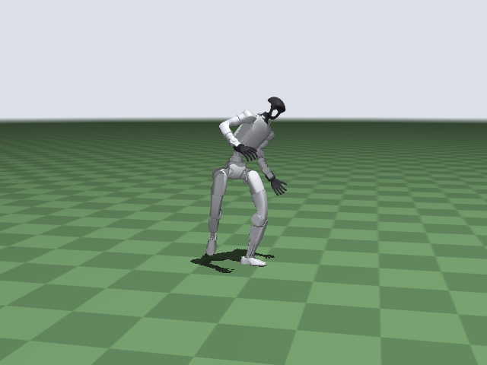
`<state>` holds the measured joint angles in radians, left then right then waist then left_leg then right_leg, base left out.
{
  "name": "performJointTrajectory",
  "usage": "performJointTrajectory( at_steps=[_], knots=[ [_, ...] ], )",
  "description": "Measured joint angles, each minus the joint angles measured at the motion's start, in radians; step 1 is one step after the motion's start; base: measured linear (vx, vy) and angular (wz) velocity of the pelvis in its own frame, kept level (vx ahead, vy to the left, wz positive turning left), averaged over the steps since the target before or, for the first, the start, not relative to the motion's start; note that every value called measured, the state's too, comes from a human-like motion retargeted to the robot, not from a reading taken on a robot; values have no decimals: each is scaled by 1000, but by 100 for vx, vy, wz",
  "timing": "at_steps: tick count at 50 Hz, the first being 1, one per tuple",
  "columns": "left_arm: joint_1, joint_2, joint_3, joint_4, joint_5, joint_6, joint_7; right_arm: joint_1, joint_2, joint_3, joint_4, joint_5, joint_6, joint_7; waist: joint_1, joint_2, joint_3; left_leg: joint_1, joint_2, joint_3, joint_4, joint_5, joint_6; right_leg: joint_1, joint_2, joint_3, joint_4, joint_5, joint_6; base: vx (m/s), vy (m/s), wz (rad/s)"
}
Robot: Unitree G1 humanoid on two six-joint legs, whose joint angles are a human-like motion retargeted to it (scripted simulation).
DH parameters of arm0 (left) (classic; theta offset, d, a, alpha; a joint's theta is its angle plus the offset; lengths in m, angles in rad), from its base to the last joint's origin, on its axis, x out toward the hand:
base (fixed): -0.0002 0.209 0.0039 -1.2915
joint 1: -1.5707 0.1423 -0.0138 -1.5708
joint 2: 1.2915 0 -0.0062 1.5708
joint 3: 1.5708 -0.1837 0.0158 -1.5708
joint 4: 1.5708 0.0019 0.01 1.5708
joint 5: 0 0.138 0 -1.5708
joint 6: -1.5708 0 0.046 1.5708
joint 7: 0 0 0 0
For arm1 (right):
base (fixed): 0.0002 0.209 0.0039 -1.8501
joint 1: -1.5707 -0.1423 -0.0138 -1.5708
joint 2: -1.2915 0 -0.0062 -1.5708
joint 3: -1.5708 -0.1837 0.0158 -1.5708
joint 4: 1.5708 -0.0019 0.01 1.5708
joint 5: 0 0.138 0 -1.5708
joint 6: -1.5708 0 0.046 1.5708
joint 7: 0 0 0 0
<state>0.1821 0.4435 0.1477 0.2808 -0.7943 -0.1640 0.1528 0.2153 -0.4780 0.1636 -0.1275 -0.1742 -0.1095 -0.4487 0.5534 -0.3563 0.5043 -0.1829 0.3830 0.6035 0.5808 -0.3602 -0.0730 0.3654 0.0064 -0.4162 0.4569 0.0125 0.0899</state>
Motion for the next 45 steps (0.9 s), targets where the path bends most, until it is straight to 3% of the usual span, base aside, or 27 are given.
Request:
performJointTrajectory(
  at_steps=[2,5,7,8,10,12,15,18,20,22,25,27,28,30,32,35,36,37,40,43,45],
  knots=[
    [-23,-20,-3,105,117,7,44,21,2,32,29,15,-15,26,-56,36,-7,42,13,-61,-34,15,-18,-140,-40,-12,327,44,27,30,21,172],
    [-87,-33,-22,265,275,35,151,16,-9,73,71,68,-28,32,-167,83,-61,19,83,-161,-11,21,-84,-387,-170,-82,743,-196,-70,23,12,128],
    [-150,-25,-56,347,292,56,216,-16,-24,93,101,53,-16,20,-223,98,-81,40,92,-190,-59,35,-81,-559,-291,-93,914,-338,-118,17,7,87],
    [-178,-15,-79,379,303,64,238,-30,-29,100,108,44,-12,17,-252,106,-85,54,94,-207,-86,47,-67,-640,-341,-86,968,-372,-113,16,5,110],
    [-223,8,-134,419,328,73,259,-42,-39,102,100,37,-10,20,-320,134,-86,80,108,-260,-133,72,-56,-775,-428,-73,1041,-410,-73,16,3,151],
    [-239,29,-190,417,358,76,250,-28,-52,92,64,26,-11,35,-393,184,-87,92,144,-332,-151,97,-80,-879,-512,-53,1104,-442,-25,17,-1,185],
    [-248,66,-252,360,390,77,230,-10,-61,74,2,-10,-3,60,-473,264,-79,78,223,-444,-123,123,-115,-1042,-622,40,1225,-466,41,17,-7,169],
    [-250,101,-268,287,385,67,230,-22,-61,79,-34,-54,7,77,-517,338,-65,77,318,-544,-114,136,-123,-1171,-713,160,1336,-472,71,16,-12,143],
    [-247,112,-260,254,372,55,241,-32,-61,87,-48,-83,11,90,-542,382,-61,73,377,-613,-125,152,-141,-1225,-763,238,1366,-456,77,14,-15,147],
    [-238,105,-243,242,367,43,249,-30,-58,94,-53,-96,11,103,-561,415,-70,62,418,-682,-152,178,-160,-1249,-782,324,1312,-347,112,11,-14,152],
    [-227,77,-196,241,368,26,236,-42,-56,110,-42,-97,10,115,-523,481,-127,48,512,-723,-258,238,-180,-1246,-698,378,1022,52,172,-4,-12,28],
    [-212,41,-167,251,403,18,211,-63,-74,121,-13,-104,3,129,-477,507,-179,23,536,-726,-328,292,-189,-1162,-611,387,627,295,172,-16,-7,-6],
    [-195,26,-157,249,390,13,207,-65,-84,122,-2,-121,5,137,-473,507,-181,34,526,-742,-358,300,-189,-1047,-591,407,397,325,172,1,-10,111],
    [-170,13,-155,249,383,-3,203,-64,-97,114,16,-136,1,135,-453,481,-164,63,470,-771,-398,298,-189,-788,-634,336,-88,364,172,22,-20,200],
    [-138,47,-192,238,331,-6,207,-29,-76,110,25,-137,23,135,-415,403,-169,82,370,-833,-410,252,-189,-521,-757,287,-393,163,162,44,-37,180],
    [-144,125,-228,221,326,-19,176,-49,-53,120,19,-74,12,120,-168,390,-279,-29,452,-814,-461,297,-189,-617,-524,79,-533,156,172,-16,-35,-127],
    [-129,139,-223,215,320,-18,180,-61,-59,136,8,-65,10,119,-102,364,-273,-31,437,-805,-446,286,-189,-610,-492,49,-520,151,172,-13,-26,-70],
    [-114,149,-213,212,314,-16,188,-78,-72,156,-4,-54,8,120,-54,340,-243,-22,405,-807,-425,267,-186,-576,-477,17,-496,145,172,4,-14,94],
    [-59,132,-139,227,308,-9,238,-168,-147,229,-60,-21,0,129,-4,263,-56,20,191,-835,-353,198,-135,-423,-522,-46,-360,126,143,0,-5,157],
    [-26,91,-52,207,312,-1,276,-236,-201,246,-117,40,-20,115,-12,175,10,-105,29,-909,-336,186,-82,-459,-390,77,-265,55,152,-11,-16,138],
    [7,70,-32,152,309,-2,270,-232,-204,236,-129,69,-26,96,-31,139,10,-190,-56,-974,-344,190,-57,-477,-225,245,-295,-6,172,-8,-25,200]
  ],
)
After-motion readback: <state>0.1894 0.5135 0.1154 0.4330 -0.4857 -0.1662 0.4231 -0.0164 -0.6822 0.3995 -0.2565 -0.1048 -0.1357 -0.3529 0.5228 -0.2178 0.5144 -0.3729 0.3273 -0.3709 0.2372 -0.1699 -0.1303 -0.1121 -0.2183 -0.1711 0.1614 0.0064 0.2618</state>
